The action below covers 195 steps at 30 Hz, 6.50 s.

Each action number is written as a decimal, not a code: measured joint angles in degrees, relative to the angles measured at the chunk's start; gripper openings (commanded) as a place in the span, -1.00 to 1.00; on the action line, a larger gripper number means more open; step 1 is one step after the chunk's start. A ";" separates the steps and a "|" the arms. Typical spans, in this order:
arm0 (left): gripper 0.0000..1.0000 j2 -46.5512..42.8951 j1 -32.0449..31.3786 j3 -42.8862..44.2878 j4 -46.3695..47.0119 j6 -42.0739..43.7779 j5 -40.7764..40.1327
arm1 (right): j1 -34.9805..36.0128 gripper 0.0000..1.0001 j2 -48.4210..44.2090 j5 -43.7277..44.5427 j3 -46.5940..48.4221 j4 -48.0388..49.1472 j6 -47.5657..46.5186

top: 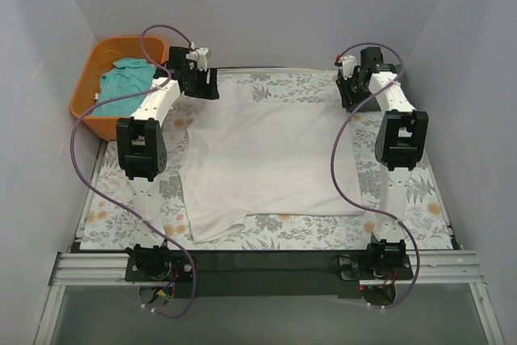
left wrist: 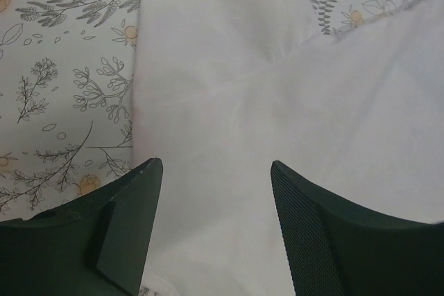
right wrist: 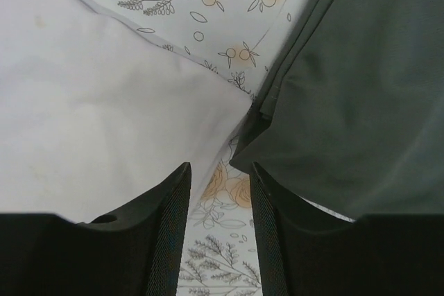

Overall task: Fold and stack the t-shirts
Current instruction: Flatten the tshirt out, then fold the tshirt

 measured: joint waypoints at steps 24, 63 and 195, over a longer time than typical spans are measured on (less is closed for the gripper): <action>0.26 12.52 1.57 5.42 9.05 -1.68 -4.81 | 0.28 -0.80 6.69 -0.26 -2.19 11.17 3.67; -1.00 14.40 4.98 2.82 18.97 -2.40 1.22 | 0.83 -0.97 3.39 -2.64 -4.48 12.31 1.03; -1.00 -25.49 3.43 -44.09 27.06 11.52 8.39 | -3.48 -0.97 -16.55 -13.99 -31.91 13.57 -5.97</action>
